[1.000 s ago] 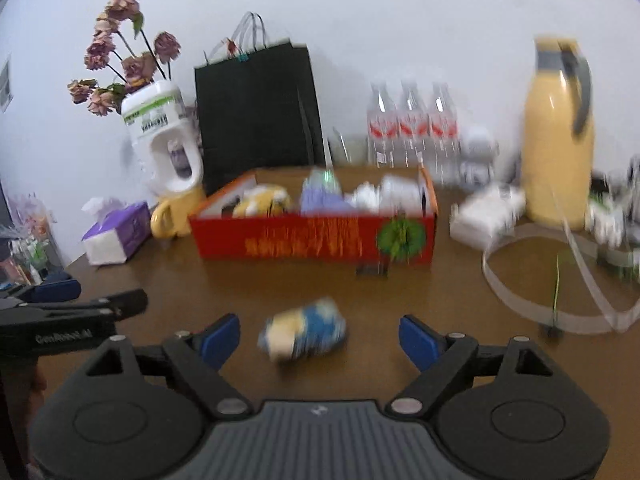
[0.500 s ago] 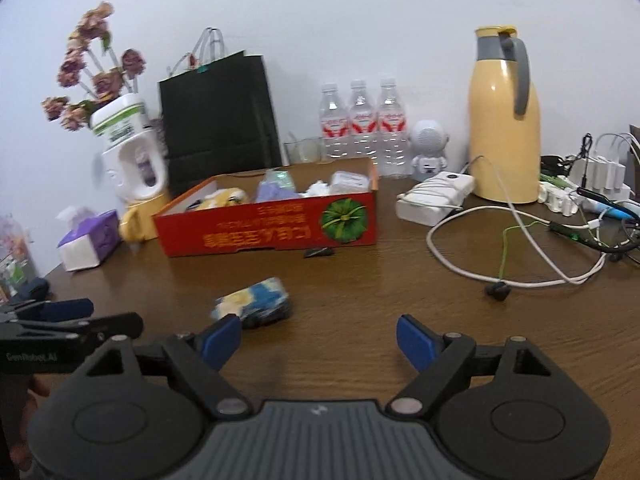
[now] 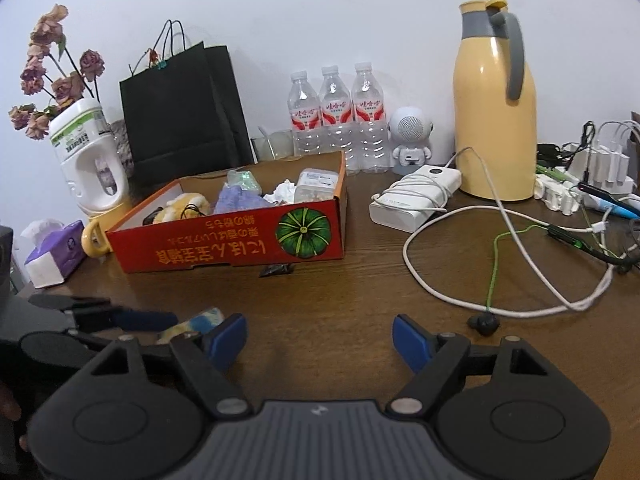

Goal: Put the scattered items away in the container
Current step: 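Close the left tool on the blue-white packet lying on the desk, then lift the blue-white packet with the left tool and carry it over the box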

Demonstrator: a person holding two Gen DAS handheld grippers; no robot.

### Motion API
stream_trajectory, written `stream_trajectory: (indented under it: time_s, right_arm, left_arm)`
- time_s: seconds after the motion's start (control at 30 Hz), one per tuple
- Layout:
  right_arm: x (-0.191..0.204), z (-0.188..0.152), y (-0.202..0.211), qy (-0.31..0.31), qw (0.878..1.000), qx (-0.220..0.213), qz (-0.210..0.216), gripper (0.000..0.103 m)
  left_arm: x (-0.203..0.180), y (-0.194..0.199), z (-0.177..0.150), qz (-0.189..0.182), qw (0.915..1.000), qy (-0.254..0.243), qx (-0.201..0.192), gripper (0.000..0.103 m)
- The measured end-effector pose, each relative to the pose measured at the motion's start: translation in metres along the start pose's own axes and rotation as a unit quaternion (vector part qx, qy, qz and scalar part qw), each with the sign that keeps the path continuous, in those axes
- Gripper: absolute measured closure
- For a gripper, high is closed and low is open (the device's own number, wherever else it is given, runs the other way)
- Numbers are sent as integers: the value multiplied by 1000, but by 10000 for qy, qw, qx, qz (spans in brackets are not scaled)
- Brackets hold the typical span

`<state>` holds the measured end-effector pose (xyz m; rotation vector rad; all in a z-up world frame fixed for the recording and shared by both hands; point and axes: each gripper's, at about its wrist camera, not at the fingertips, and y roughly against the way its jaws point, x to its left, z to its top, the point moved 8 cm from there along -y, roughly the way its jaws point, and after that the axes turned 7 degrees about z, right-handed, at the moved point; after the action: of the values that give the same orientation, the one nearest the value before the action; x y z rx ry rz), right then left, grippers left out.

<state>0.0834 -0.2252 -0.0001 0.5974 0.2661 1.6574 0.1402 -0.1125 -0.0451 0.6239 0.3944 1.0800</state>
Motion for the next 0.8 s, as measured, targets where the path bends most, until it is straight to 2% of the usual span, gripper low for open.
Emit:
stream_trajectory:
  time_s: [0.03,0.13,0.2,0.27,0.4,0.47,0.53,0.6,0.7,0.8]
  right_arm:
    - [0,2,-5,7,10000,29,19,24]
    - [3,8,-21,78,9998,107,147,24]
    - [8,14,-38,162,9992,223,275,25]
    - [15,20,-57,328,9982,353,359,30]
    - [28,28,-99,571,9966,542,261,40]
    - [33,30,-116,501,9967,608,188,49]
    - [38,31,-128,427,9972,595,153,51]
    - [46,30,-136,532,9967,604,79,51]
    - [52,31,-145,770,9951,597,-179,54]
    - [51,30,-153,770,9943,656,-328,69]
  left_arm:
    - [2,-2,0,-32,10000,73,12,60]
    - [9,2,4,-143,9995,259,-57,78]
    - [21,7,9,-2,9985,536,-140,79]
    - [43,16,11,328,9945,951,-289,81]
    - [86,35,11,1071,9794,1608,-589,83]
    - [99,42,11,1262,9723,1822,-745,83]
    - [106,47,12,1435,9667,1913,-913,83]
    - [110,49,14,1482,9637,1945,-1070,83]
    - [110,55,17,1356,9629,1981,-1232,83]
    - [108,57,17,1348,9633,1917,-1307,83]
